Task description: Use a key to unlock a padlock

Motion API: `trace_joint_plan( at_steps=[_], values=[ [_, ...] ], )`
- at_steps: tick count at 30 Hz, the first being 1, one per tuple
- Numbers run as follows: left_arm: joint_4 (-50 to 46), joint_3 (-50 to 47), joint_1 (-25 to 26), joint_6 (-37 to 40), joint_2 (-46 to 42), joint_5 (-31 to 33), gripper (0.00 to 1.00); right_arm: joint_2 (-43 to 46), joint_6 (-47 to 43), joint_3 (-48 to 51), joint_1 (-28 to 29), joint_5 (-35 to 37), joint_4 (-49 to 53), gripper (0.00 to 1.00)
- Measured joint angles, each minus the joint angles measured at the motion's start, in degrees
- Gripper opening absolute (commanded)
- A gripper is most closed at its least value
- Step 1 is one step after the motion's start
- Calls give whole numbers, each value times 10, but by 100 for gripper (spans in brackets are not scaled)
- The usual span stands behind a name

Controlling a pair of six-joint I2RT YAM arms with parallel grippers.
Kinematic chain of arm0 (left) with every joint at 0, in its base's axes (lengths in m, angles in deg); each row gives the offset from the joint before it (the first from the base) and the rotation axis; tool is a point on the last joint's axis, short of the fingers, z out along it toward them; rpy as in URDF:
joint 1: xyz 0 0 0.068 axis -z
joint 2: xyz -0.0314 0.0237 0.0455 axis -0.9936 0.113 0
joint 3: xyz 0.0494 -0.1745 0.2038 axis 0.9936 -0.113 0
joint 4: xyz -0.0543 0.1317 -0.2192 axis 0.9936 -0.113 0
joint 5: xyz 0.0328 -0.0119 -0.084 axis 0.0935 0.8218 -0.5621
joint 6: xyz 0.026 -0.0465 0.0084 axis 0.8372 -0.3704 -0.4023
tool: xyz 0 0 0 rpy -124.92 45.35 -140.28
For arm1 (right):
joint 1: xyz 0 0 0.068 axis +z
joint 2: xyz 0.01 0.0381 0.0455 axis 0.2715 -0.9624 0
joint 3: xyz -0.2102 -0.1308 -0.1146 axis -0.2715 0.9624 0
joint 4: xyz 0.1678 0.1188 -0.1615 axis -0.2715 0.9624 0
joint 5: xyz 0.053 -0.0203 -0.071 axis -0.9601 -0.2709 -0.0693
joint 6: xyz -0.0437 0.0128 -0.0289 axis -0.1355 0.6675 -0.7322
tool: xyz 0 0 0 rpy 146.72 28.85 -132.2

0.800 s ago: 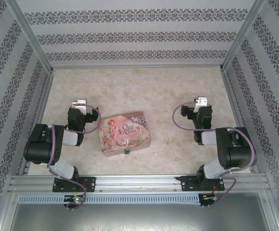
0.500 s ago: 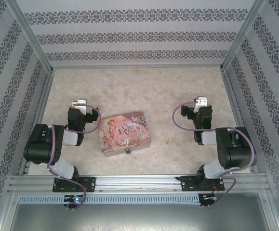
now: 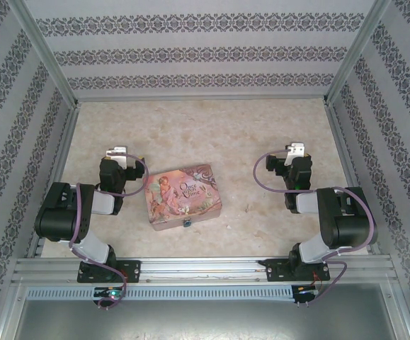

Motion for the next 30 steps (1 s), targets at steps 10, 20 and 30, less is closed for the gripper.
trace_joint_plan(
  at_steps=[10, 20, 30],
  values=[
    [6, -10, 0, -1, -6, 12, 99, 0, 0, 0, 0, 0, 0, 98],
    [-129, 8, 0, -22, -193, 35, 99, 143, 15, -3, 3, 4, 107, 98],
    [-495, 166, -1, -184, -329, 15, 99, 286, 152, -123, 19, -86, 426, 98]
  ],
)
